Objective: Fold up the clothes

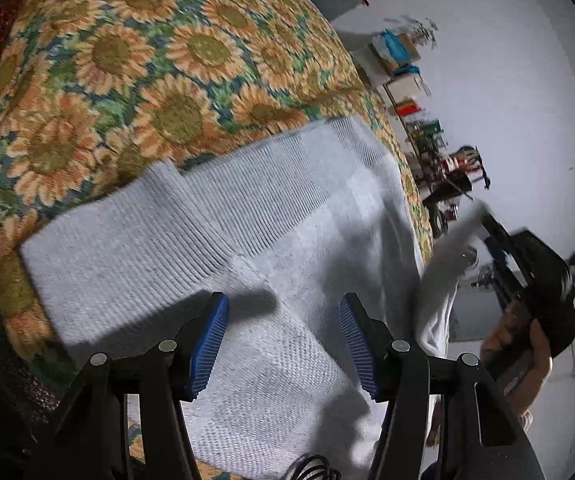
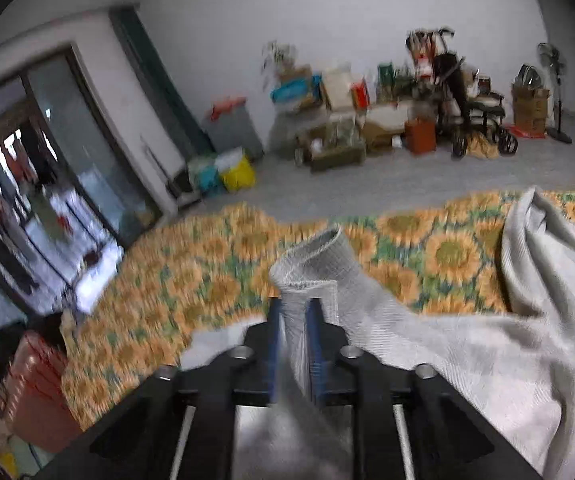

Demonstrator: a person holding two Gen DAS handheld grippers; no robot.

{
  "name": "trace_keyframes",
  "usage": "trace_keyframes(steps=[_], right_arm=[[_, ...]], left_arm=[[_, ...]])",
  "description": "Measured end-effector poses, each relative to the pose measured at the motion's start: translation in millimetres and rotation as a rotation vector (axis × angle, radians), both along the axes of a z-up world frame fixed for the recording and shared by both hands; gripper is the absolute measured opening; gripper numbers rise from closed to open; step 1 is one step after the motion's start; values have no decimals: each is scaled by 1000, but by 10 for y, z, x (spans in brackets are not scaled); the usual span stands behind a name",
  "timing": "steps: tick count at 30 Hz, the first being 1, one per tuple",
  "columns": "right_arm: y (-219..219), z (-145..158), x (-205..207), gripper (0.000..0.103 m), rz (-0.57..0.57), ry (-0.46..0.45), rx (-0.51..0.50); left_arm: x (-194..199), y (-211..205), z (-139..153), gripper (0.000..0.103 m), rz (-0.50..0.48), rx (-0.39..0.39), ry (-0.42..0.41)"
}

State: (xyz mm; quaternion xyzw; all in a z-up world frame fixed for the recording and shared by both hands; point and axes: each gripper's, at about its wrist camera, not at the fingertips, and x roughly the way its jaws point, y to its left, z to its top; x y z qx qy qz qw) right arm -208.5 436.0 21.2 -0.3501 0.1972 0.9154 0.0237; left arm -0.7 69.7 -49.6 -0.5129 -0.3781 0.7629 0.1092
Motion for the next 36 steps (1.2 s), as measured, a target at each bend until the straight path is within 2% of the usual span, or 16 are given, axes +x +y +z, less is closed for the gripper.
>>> trace_keyframes(steps=[1, 3, 5, 8, 11, 14, 16, 20, 22, 26, 27, 30, 32, 33, 34, 36], right_arm=[[0, -39, 66, 51, 14, -12, -22], [69, -51, 366, 52, 37, 2, -65], [181, -26, 842, 52, 22, 27, -49], [530, -28, 1578, 58, -101, 52, -10], [1057, -153, 2271, 60, -304, -17, 48], [1429, -367, 2741, 59, -445, -101, 17], [1581, -495, 2925, 58, -483, -123, -28], [1556, -589, 2758, 58, -400, -115, -36], [1496, -591, 2554, 59, -345, -97, -50], [1277, -599, 2223, 60, -243, -61, -79], [1232, -601, 2153, 63, -227, -56, -72], [1054, -575, 2033, 66, -180, -37, -56], [959, -604, 1958, 67, -140, -38, -66], [920, -629, 1923, 67, -120, -43, -72], [898, -660, 1910, 68, -107, -54, -75], [830, -738, 1889, 68, -79, -87, -70]], left_arm=[[8, 27, 3, 59, -15, -1, 7], [15, 88, -8, 59, -56, 3, 25], [13, 197, -7, 59, -132, 3, 42], [18, 451, -5, 59, -252, -6, 57], [19, 741, -16, 59, -364, 3, 64], [-1, 960, -33, 59, -408, 36, 42], [-59, 1049, -38, 59, -399, 57, 34], [-376, 1125, -50, 59, -249, 91, 15], [-594, 1204, -16, 59, -175, 44, -3], [-976, 1546, 83, 64, -175, -110, -7], [-1058, 1663, 82, 68, -190, -167, -20], [-1276, 1980, 17, 70, -231, -325, -59], [-1337, 2115, 53, 69, -242, -418, -11], [-1358, 2162, 62, 42, -258, -413, 21], [-1381, 2202, 72, 8, -272, -408, 50], [-1441, 2198, 91, 7, -263, -405, 65]])
